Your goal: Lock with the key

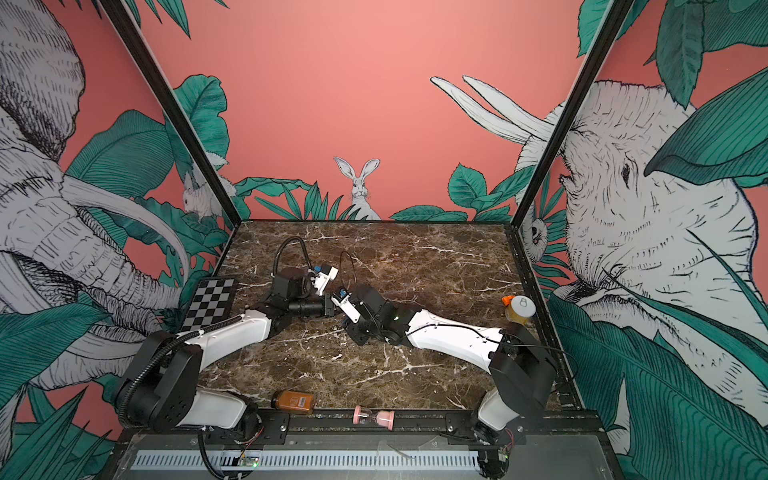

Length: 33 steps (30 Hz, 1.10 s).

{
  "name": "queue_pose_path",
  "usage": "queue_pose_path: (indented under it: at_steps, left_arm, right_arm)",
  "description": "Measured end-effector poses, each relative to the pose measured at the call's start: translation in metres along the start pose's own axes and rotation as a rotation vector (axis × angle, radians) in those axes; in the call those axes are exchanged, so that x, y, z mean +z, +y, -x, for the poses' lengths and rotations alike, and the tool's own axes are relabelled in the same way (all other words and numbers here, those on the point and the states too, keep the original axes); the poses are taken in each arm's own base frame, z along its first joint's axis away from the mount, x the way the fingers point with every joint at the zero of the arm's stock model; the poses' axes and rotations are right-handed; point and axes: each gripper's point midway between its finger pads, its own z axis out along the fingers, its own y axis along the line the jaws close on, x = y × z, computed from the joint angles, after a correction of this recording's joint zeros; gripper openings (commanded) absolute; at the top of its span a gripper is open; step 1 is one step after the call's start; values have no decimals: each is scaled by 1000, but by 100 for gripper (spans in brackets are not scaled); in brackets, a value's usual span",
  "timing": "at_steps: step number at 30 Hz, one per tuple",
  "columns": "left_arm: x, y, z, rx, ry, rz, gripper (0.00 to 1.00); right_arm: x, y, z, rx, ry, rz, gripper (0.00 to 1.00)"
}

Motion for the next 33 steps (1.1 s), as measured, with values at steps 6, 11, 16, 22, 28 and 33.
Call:
queue_pose_path:
  at_steps: [6, 11, 16, 22, 28, 33]
  left_arm:
    - [0, -2, 7, -2, -31, 1, 0]
    - [-6, -7, 16, -1, -98, 11, 0]
    - [-23, -21, 34, -11, -220, 15, 0]
    - [-61, -71, 64, -17, -407, -68, 0]
    - [-85, -104, 85, -168, -515, -206, 0]
    - [-94, -117, 94, -281, -548, -293, 0]
  right_arm:
    - [-4, -5, 3, 22, -40, -18, 19]
    - [-21, -26, 15, 132, -108, -9, 64]
    - [-69, -69, 45, 279, -302, -4, 63]
    - [-126, -84, 62, 300, -486, 43, 52]
    - [-170, -74, 77, 155, -635, 42, 51]
    - [-166, -65, 75, 64, -714, 75, 51]
